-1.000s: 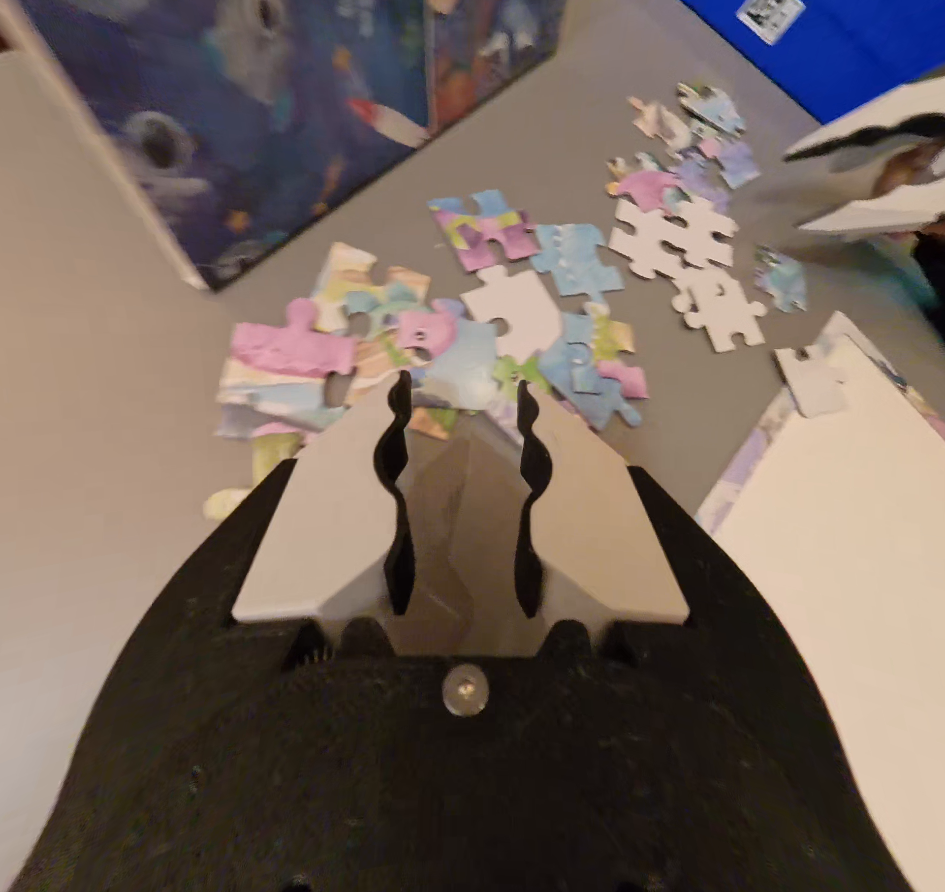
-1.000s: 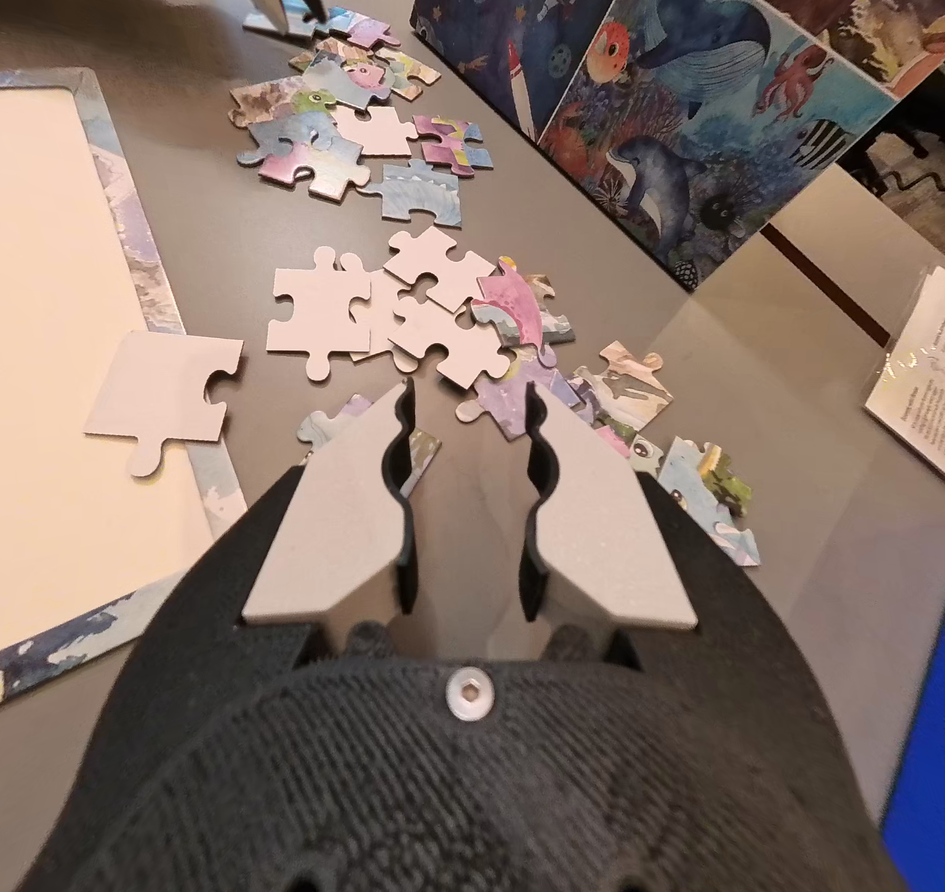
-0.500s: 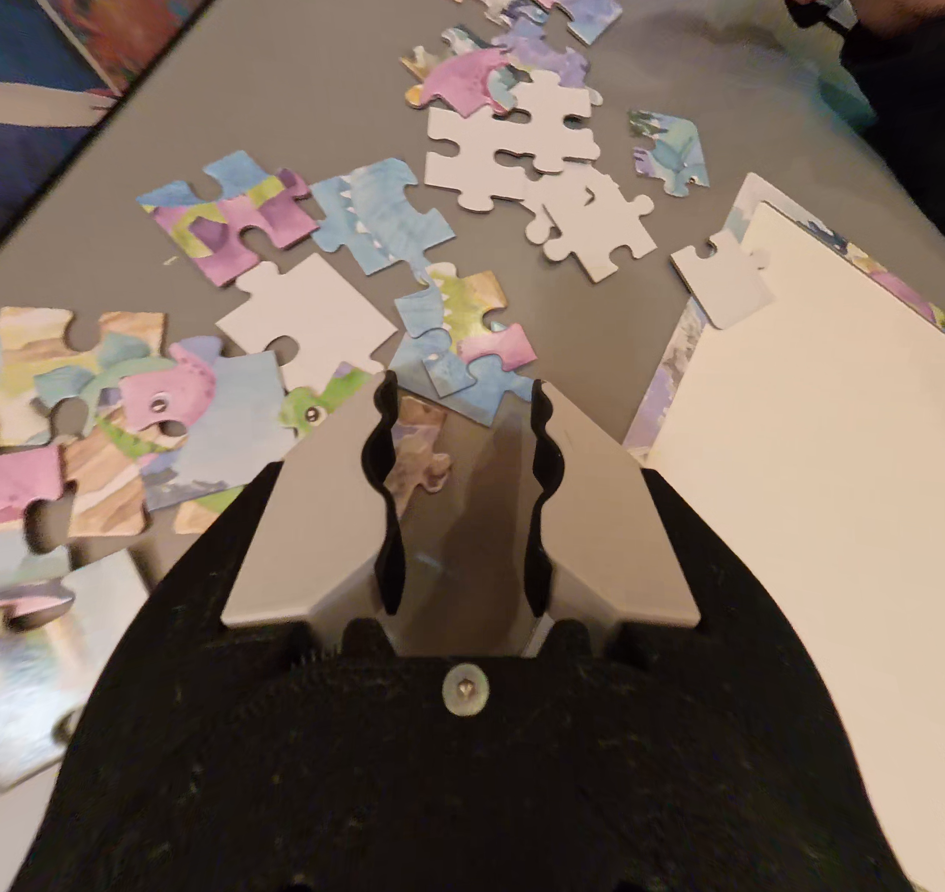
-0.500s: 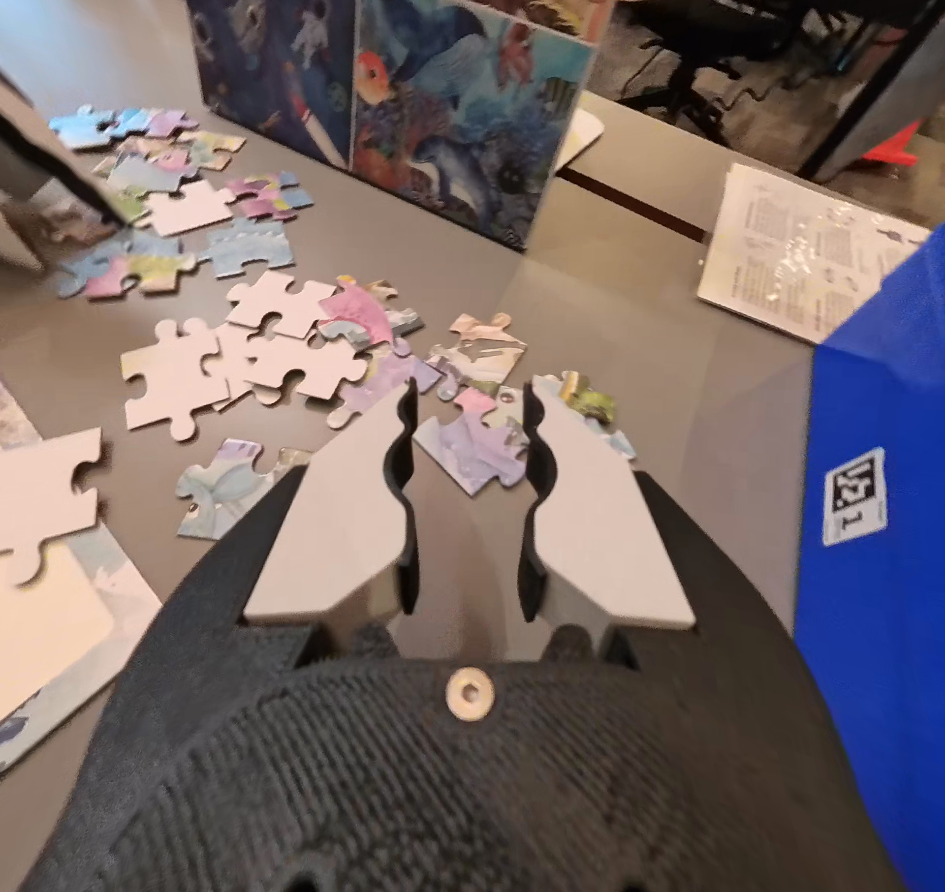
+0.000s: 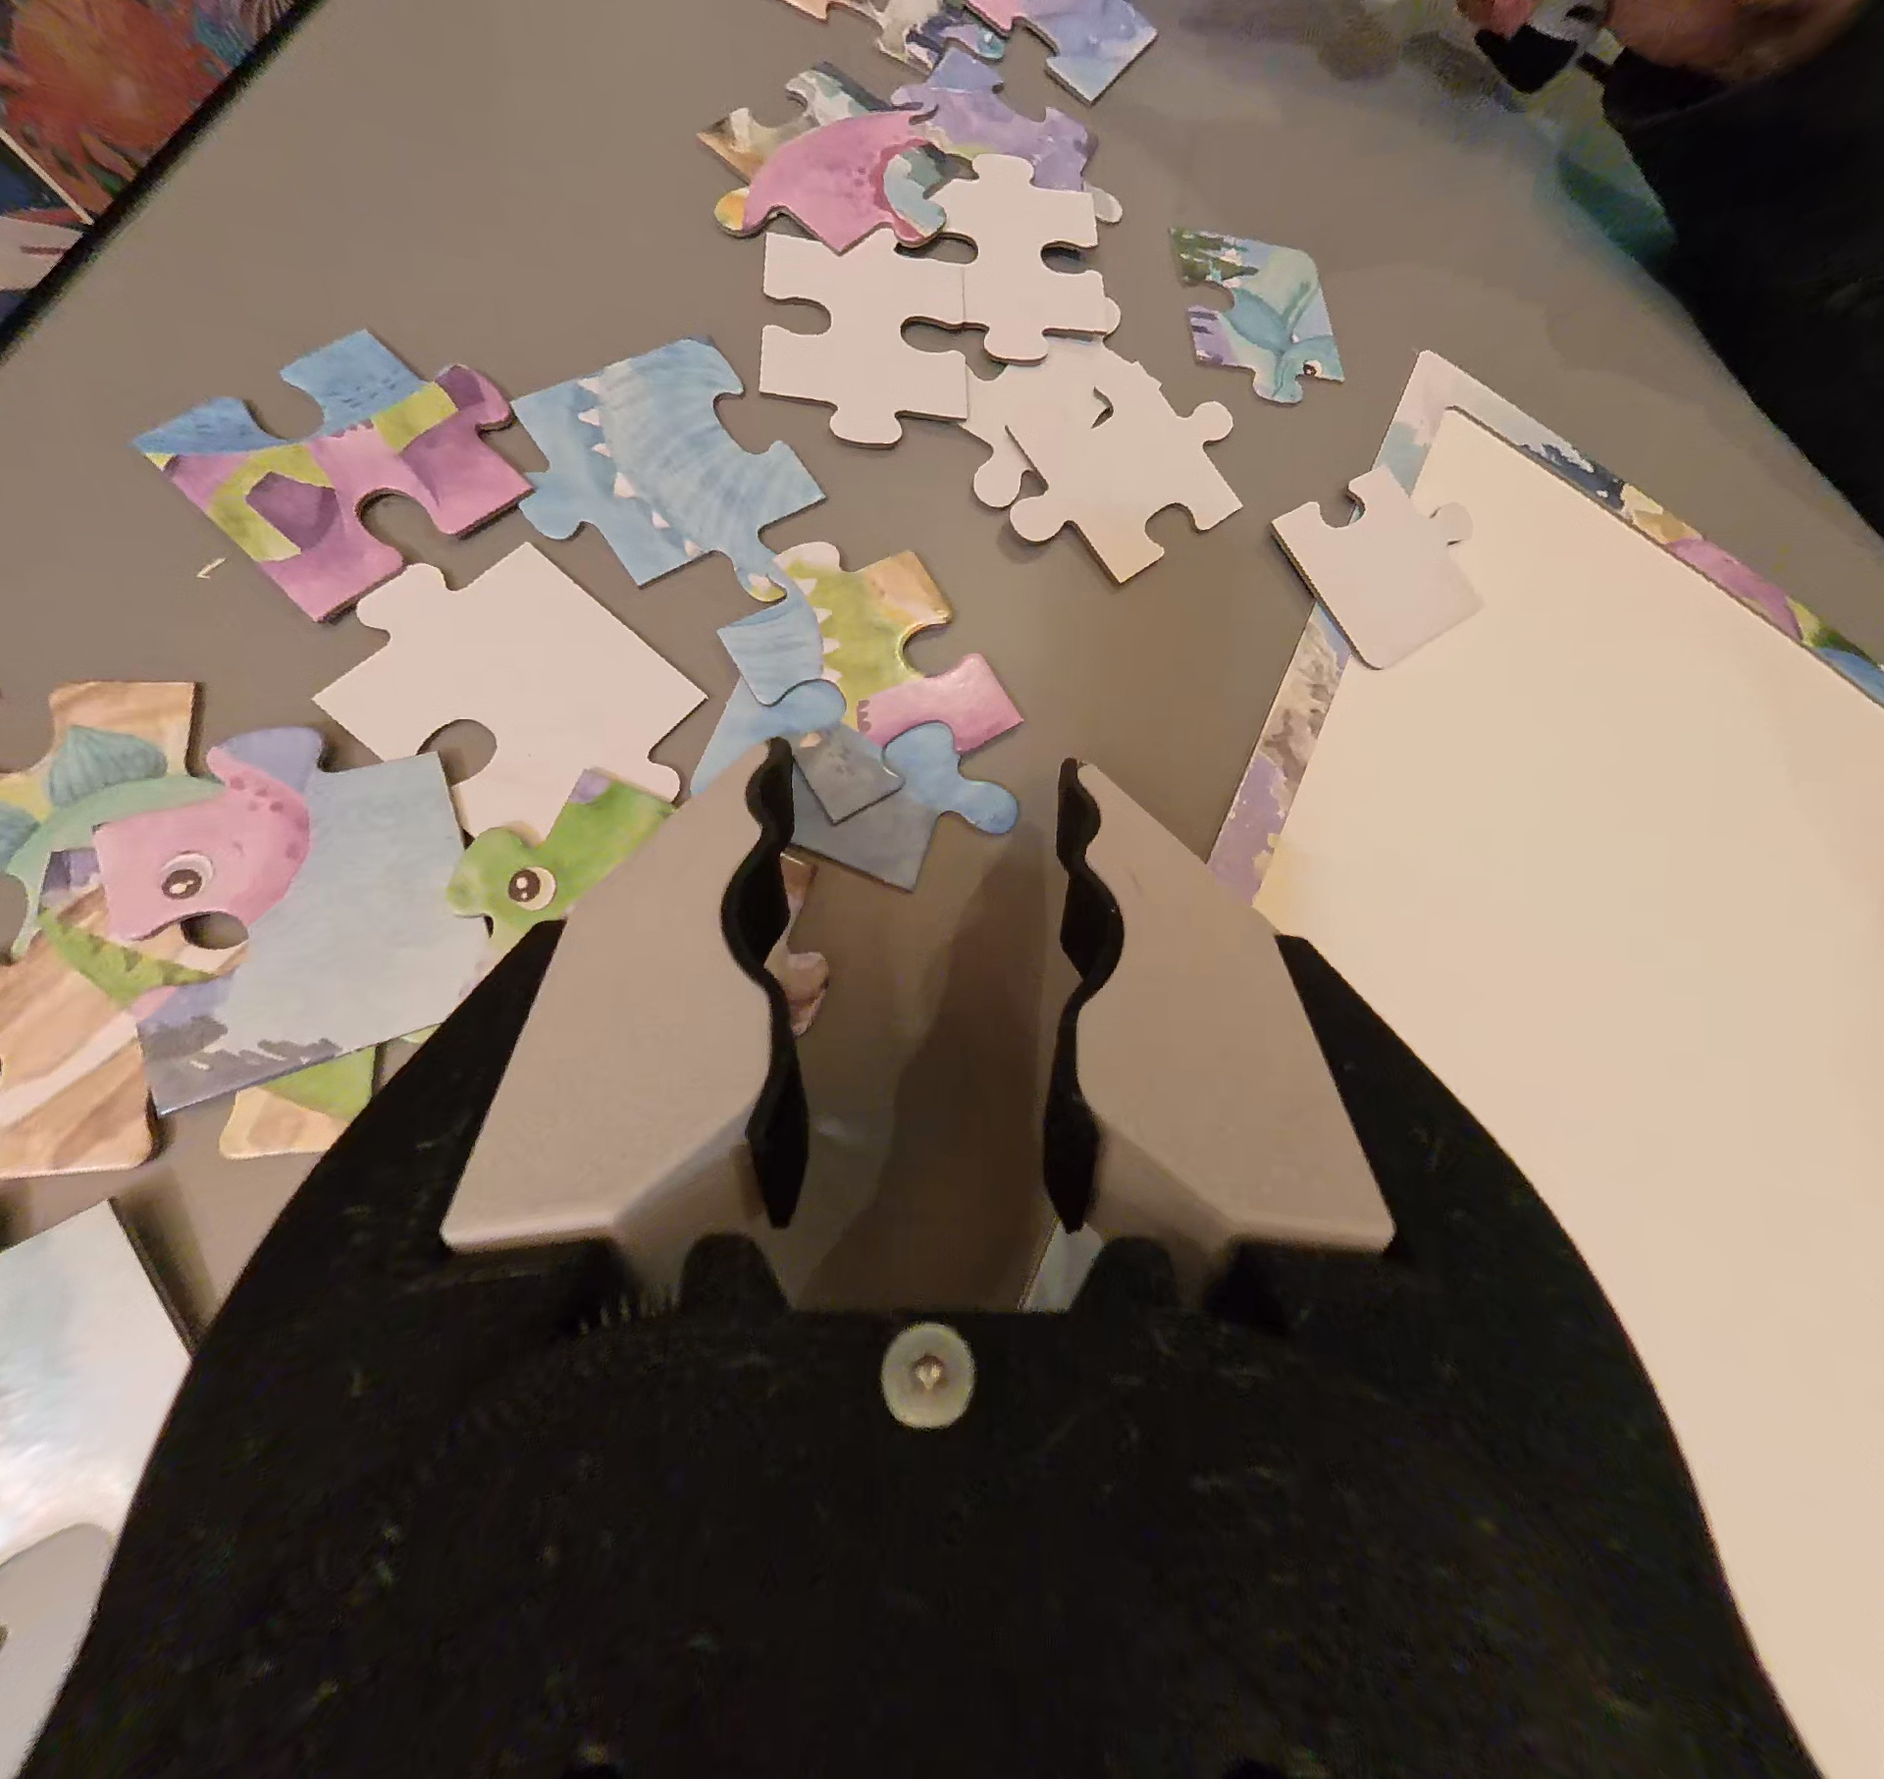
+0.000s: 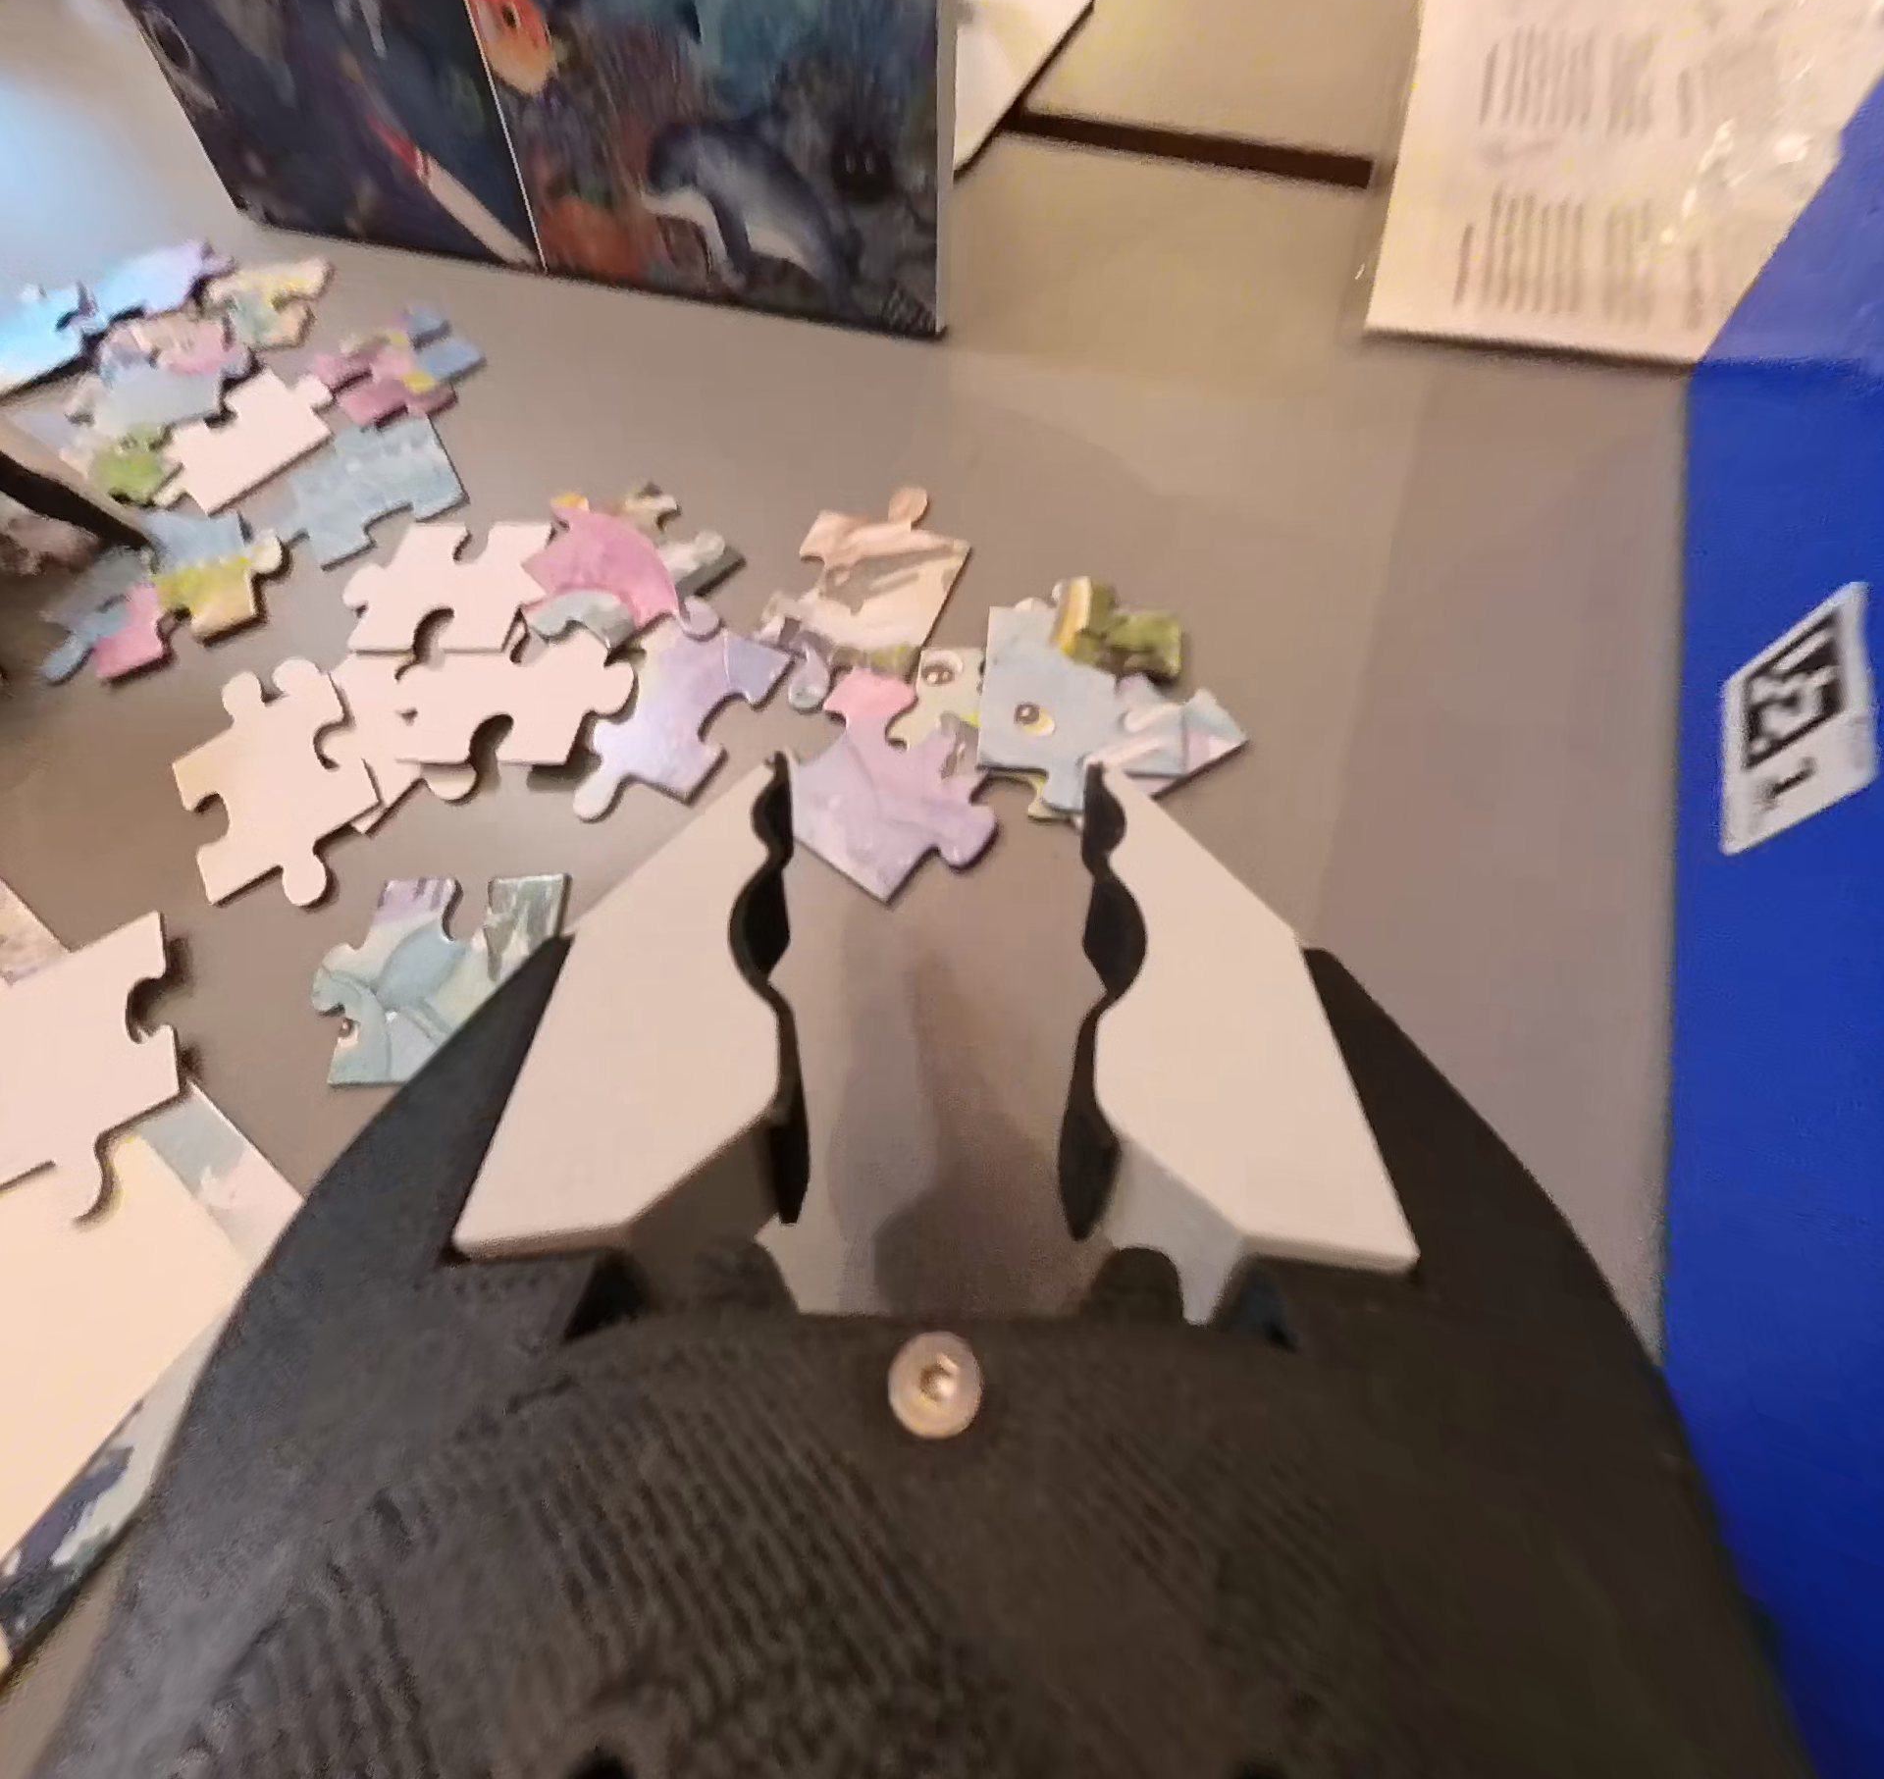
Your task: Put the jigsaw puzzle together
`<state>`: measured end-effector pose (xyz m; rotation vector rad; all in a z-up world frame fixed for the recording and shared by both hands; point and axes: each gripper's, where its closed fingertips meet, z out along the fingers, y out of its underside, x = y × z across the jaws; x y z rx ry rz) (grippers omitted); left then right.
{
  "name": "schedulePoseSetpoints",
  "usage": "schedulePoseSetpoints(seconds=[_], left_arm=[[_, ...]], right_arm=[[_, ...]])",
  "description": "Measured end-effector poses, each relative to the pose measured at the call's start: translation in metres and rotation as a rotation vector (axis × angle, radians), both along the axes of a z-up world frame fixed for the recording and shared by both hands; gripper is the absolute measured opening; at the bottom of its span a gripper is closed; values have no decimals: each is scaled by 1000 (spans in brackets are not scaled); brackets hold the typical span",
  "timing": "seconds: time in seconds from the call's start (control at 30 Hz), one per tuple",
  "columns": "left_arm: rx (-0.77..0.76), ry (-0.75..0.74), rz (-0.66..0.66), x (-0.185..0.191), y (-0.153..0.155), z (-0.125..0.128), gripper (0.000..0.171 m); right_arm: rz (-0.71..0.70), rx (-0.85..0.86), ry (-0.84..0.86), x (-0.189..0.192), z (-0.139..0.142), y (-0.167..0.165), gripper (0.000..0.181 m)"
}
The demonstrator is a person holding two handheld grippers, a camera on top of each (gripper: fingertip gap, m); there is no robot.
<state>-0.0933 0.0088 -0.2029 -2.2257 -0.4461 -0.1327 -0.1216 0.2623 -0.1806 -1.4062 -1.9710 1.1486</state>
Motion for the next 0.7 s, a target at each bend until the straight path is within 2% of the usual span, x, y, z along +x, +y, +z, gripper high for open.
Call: schedulePoseSetpoints(seconds=[0.17, 0.27, 0.3, 0.37, 0.57, 0.7], left_arm=[[-2, 4, 1, 0, 0, 0, 49], [-2, 4, 2, 0, 0, 0, 49], [-2, 4, 2, 0, 0, 0, 49], [-3, 5, 2, 0, 0, 0, 49], [-4, 8, 3, -1, 0, 0, 49], [-3, 7, 4, -1, 0, 0, 49]], right_arm=[[44, 80, -59, 1, -19, -11, 53], [114, 79, -96, 7, -24, -23, 38], [161, 48, -100, 11, -22, -30, 26], [200, -8, -110, 15, -19, -39, 25], [58, 86, -30, 2, -11, -9, 37], [-2, 133, -33, -3, -17, 4, 39]])
